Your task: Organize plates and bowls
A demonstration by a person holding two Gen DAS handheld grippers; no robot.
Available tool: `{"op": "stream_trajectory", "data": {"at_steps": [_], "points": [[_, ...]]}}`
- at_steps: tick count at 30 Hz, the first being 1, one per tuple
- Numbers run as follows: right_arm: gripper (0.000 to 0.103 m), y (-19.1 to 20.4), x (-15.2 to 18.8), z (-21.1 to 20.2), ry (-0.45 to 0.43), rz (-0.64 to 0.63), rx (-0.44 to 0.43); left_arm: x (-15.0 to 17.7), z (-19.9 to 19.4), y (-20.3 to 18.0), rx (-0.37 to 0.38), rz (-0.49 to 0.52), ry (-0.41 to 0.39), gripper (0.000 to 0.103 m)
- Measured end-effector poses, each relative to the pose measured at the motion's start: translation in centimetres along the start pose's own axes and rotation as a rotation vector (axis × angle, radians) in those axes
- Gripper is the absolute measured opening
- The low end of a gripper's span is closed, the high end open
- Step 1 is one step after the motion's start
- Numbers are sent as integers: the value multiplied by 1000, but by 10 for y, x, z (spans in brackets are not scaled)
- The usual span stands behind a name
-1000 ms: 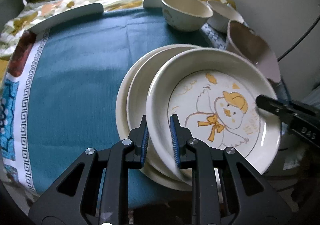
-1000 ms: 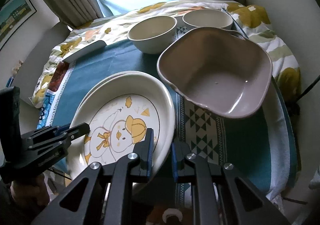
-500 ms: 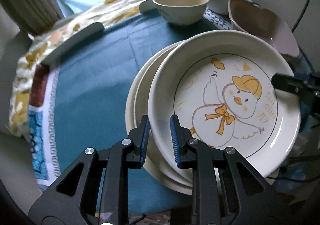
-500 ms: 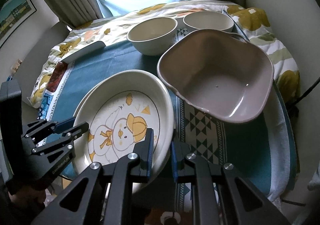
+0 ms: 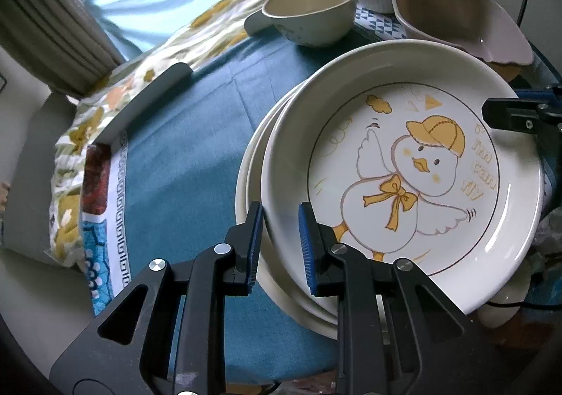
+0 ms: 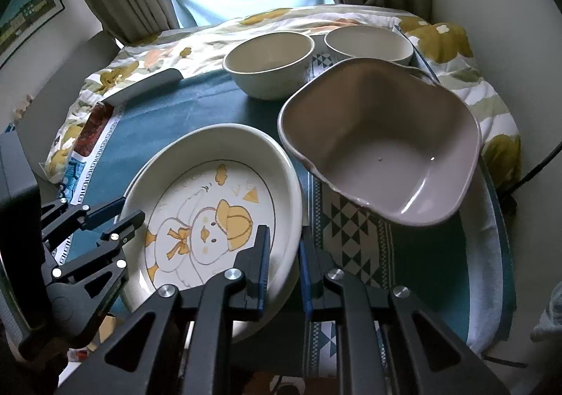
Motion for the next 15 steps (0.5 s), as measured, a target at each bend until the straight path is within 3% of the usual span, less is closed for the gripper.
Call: {"op": "stream_trajectory", "data": {"at_steps": [4, 15], "points": [[15, 3, 1, 3, 8, -9, 14, 0, -2, -1, -82, 42, -17, 19], [15, 6, -5, -1, -10, -25, 16, -2, -4, 15, 21, -39, 9, 19]]}}
Point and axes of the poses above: each gripper's, at about its wrist camera, not at the fingertips, and z roughly the way its jaws point, y to its left, x to its underside, the point moved 5 cm from there along z, roughly the way its jaws point, and after that the axes turned 3 degrees about -x, right-handed, at the moved point
